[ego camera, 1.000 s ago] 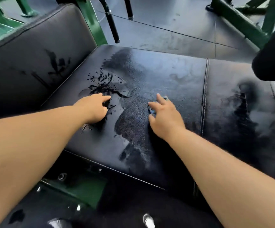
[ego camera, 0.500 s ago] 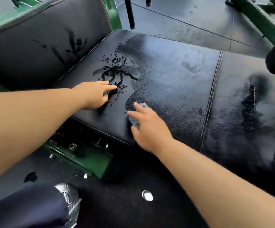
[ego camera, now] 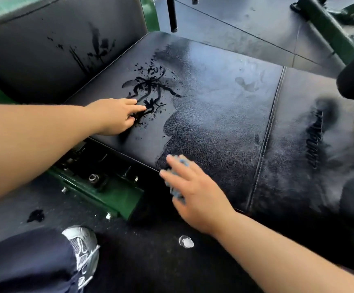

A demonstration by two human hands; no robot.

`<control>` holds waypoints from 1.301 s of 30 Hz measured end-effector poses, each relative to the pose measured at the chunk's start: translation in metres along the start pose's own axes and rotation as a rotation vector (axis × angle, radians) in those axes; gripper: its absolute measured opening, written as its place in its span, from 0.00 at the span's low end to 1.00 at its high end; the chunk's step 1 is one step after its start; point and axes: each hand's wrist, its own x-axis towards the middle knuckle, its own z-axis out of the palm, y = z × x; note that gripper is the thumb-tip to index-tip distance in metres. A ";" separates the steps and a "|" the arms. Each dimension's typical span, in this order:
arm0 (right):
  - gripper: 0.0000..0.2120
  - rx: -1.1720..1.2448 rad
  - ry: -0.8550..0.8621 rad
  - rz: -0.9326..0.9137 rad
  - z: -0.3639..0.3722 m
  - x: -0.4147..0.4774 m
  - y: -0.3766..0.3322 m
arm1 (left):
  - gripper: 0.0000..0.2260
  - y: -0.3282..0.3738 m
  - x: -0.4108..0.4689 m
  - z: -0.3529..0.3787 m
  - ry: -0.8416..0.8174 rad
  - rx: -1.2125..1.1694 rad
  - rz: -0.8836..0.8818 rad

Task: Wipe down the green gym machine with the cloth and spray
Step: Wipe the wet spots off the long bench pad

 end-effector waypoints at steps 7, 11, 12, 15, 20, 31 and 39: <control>0.20 0.000 0.184 0.521 -0.038 0.054 0.060 | 0.22 -0.010 -0.002 0.007 0.021 -0.093 -0.007; 0.19 0.039 0.122 0.338 0.006 0.078 0.002 | 0.22 -0.028 -0.009 0.019 0.106 -0.067 -0.083; 0.19 0.040 0.079 0.183 0.016 0.071 -0.014 | 0.22 -0.036 -0.010 0.020 0.091 -0.086 -0.113; 0.22 -0.035 -0.107 -0.088 0.000 0.070 0.002 | 0.22 -0.049 -0.012 0.020 0.041 -0.161 -0.160; 0.21 -0.048 0.036 0.424 -0.031 0.110 0.064 | 0.21 -0.049 -0.020 0.033 0.095 -0.253 -0.193; 0.25 0.031 -0.041 0.323 -0.021 0.132 0.044 | 0.23 -0.071 -0.026 0.035 0.125 -0.236 -0.267; 0.16 0.064 -0.105 -0.079 0.033 0.116 -0.044 | 0.23 -0.072 -0.027 0.030 0.139 -0.164 -0.250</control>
